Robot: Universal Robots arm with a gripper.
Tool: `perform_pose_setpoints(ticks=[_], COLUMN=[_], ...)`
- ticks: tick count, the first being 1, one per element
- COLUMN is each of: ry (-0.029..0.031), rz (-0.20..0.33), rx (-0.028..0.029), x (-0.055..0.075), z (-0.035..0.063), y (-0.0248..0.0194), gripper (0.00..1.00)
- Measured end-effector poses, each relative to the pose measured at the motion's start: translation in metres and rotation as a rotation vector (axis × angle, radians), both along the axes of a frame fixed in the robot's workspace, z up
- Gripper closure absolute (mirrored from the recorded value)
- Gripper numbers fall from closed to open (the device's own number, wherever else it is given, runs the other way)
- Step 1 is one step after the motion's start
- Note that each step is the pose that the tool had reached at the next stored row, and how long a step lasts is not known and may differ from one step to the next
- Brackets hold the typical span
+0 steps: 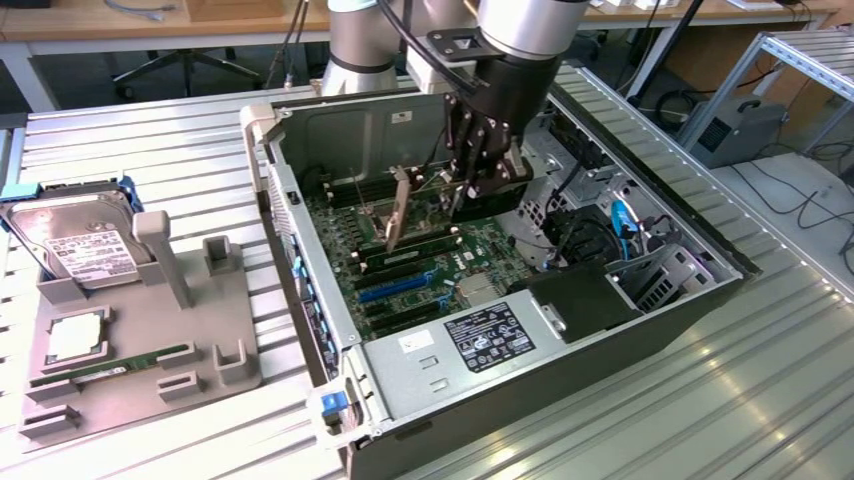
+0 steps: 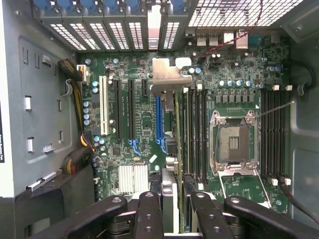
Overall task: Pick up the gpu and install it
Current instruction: 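Insert the gpu into the slot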
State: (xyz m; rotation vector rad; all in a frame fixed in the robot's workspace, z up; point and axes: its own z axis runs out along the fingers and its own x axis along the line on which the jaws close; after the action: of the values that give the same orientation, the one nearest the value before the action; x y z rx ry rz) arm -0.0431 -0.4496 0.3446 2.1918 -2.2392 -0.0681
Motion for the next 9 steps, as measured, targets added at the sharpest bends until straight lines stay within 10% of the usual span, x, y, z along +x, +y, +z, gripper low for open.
perform_pose_setpoints(ticks=[9], ry=[0.0], rz=[0.0], rx=[0.0], x=[-0.0022], z=[-0.0007], y=[-0.0005], gripper=[0.73])
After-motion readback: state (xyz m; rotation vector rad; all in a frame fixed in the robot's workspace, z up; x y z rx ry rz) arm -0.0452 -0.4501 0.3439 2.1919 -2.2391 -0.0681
